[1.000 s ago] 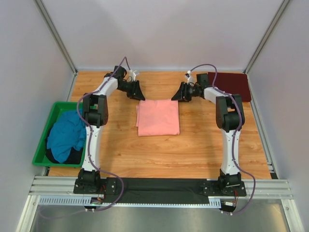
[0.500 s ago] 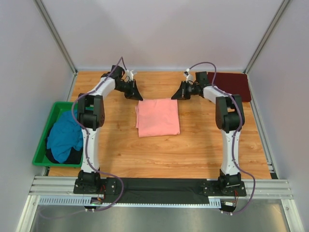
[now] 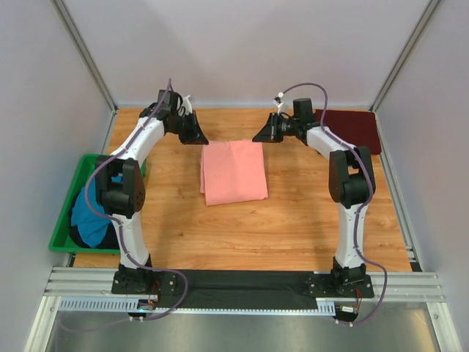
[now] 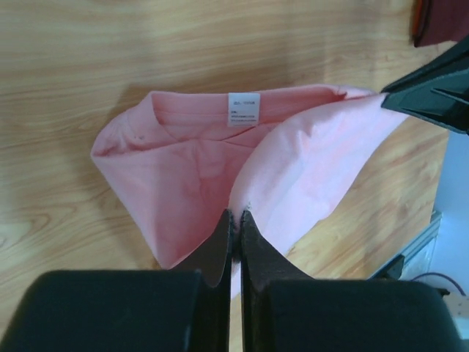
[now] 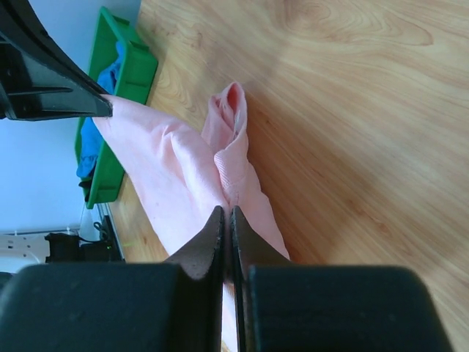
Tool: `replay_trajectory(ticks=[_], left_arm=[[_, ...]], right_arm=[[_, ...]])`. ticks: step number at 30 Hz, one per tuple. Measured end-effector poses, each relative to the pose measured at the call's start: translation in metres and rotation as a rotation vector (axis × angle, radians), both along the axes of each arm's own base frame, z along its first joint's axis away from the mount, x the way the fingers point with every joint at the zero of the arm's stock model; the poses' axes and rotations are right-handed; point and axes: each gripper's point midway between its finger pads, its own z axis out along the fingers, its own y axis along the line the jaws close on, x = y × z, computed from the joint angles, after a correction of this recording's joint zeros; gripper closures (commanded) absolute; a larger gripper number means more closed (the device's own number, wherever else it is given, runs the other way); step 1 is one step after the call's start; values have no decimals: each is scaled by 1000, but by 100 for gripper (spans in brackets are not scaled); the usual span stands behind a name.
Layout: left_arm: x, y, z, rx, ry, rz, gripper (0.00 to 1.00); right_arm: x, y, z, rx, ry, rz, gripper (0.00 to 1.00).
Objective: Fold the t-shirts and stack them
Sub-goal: Fold the tshirt
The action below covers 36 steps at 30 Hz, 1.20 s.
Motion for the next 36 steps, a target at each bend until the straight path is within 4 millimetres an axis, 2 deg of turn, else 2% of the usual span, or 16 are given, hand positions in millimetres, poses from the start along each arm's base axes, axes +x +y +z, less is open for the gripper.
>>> replay_trajectory(ticks=[4,8,10,12,14,16,17,18,21,24,27,31,34,36], left_arm=[[0,11,-8,35,34,76,100],[-10,34,-42,77,105,183,100],[-12,48,-59,86,146,241,100],[-6,59,-70,84,168,279,100],[8,67,-79,81,175,300,100],[24,71,-89,79,172,310,100],[31,73,-96,82,171,316,99],[34,76,-105,94,180,327,99],[32,82,-115,118,212,355,96],[34,86,-113,116,218,382,97],[37,87,-106,99,220,387,99],[51,84,-94,58,189,369,100],[50,82,-98,53,197,356,100],[49,81,-104,56,207,342,100]], right_arm=[[3,9,7,23,1,14,100],[24,23,12,72,-24,25,99],[35,32,7,99,-31,29,98],[43,41,-8,119,-7,27,97],[48,47,-28,127,30,22,91],[56,50,-50,130,69,4,80],[59,50,-60,127,86,-8,75],[63,49,-69,121,101,-19,64],[74,43,-79,104,121,-57,52],[83,29,-75,86,125,-104,42],[77,6,-70,52,156,-158,40],[48,-20,-56,16,190,-180,40],[26,-26,-50,-4,186,-167,41],[10,-24,-55,-11,202,-149,41]])
